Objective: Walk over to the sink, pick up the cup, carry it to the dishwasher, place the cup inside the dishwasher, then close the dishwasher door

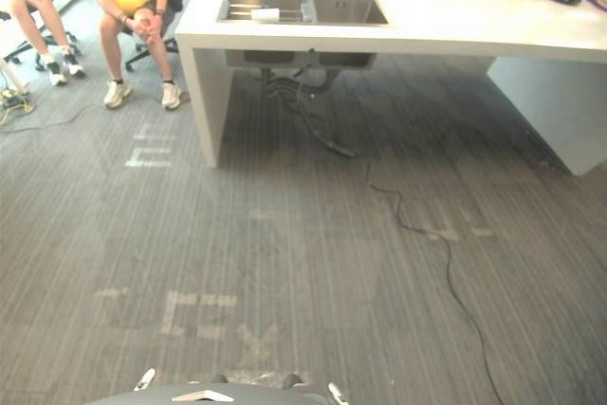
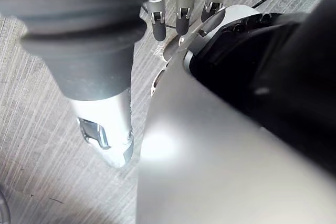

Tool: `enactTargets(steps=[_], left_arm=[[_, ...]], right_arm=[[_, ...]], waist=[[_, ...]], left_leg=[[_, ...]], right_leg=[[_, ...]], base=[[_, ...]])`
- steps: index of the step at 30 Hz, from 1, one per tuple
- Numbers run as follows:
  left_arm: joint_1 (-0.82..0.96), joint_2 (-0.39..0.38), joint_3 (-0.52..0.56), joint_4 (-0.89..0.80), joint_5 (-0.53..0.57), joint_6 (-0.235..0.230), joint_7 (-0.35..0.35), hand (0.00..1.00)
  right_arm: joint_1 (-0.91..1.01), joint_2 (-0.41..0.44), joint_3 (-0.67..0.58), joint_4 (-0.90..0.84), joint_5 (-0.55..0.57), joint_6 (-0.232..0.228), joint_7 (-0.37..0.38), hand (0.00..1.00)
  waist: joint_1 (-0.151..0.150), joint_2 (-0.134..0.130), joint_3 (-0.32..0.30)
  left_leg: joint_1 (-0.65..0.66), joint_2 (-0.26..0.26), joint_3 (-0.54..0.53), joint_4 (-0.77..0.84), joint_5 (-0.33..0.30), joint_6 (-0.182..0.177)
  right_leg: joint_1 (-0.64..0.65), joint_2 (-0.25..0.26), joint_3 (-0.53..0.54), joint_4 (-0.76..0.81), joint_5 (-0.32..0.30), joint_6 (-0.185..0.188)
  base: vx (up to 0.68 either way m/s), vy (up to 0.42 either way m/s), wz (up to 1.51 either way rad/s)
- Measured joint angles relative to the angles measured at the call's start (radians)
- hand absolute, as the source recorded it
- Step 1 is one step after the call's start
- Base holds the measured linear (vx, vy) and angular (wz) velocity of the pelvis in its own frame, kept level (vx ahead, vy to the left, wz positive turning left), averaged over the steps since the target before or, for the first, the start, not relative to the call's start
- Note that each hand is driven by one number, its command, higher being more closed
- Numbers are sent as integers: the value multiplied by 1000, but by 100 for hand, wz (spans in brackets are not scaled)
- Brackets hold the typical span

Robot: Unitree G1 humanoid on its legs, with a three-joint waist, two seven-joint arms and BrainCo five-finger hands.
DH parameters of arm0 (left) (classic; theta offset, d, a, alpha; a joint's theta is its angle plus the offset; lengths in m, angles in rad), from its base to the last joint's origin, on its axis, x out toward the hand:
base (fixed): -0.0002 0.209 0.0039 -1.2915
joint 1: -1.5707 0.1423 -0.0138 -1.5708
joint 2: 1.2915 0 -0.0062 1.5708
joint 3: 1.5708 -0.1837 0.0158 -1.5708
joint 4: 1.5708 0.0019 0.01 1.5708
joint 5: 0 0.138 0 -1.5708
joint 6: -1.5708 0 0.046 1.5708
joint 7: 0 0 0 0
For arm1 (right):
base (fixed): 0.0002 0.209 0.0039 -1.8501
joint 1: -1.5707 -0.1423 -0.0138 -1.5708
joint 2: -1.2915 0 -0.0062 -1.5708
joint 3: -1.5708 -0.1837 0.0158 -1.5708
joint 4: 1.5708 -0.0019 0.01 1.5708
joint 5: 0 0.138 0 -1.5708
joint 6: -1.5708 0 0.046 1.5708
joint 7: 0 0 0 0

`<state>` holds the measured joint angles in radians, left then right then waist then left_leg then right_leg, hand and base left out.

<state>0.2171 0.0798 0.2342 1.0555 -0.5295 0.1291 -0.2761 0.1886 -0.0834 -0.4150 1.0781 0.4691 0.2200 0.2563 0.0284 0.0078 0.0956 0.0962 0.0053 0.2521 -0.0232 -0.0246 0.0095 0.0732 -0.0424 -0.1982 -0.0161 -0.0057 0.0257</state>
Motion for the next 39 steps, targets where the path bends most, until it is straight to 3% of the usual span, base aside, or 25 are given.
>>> enactTargets(steps=[7, 14, 21, 26, 34, 39], left_arm=[[-10, 3, -3, 10, 26, 16, -29, 0], [-9, 18, -47, 2, 34, 17, -32, 0], [-5, 20, -83, -5, -15, 17, 12, 0], [-6, 22, -82, -6, 3, 30, 19, 0], [-23, 40, -79, -15, 31, 133, 30, 0], [-27, 42, -79, -14, 20, 141, 30, 0]], right_arm=[[-17, 1, -27, 1, -39, -23, -16, 0], [-41, 2, -26, 0, -45, -51, -32, 0], [-60, -4, 13, 0, -42, -89, -57, 0], [-67, -3, 19, 1, -43, -80, -57, 0], [-80, -2, 7, 8, -40, -17, -59, 0], [-77, 2, -7, 8, 44, 4, -72, 0]], waist=[[-4, 11, 20], [-2, 6, 39], [-1, 2, 41], [-1, 0, 42], [-4, -10, 54], [-4, -12, 65]], left_leg=[[35, 0, -4, -32, 5, -27], [63, 0, -12, -42, 11, -25], [59, -1, -30, -53, 25, -16], [54, -1, -33, -53, 28, -11], [58, -1, -35, -53, 26, -14], [62, -1, -32, -54, 27, -13]], right_leg=[[37, 6, -11, -26, -3, 5], [64, 5, -30, -26, -8, 15], [65, 8, -46, -41, -6, 14], [65, 9, -52, -47, -4, 11], [74, 10, -57, -48, 1, 5], [74, 9, -56, -43, 0, 6]], base=[[30, -16, 1], [-63, -16, 6], [-50, -19, 5], [-2, -3, 1], [0, 0, 0], [-47, -9, -1]])
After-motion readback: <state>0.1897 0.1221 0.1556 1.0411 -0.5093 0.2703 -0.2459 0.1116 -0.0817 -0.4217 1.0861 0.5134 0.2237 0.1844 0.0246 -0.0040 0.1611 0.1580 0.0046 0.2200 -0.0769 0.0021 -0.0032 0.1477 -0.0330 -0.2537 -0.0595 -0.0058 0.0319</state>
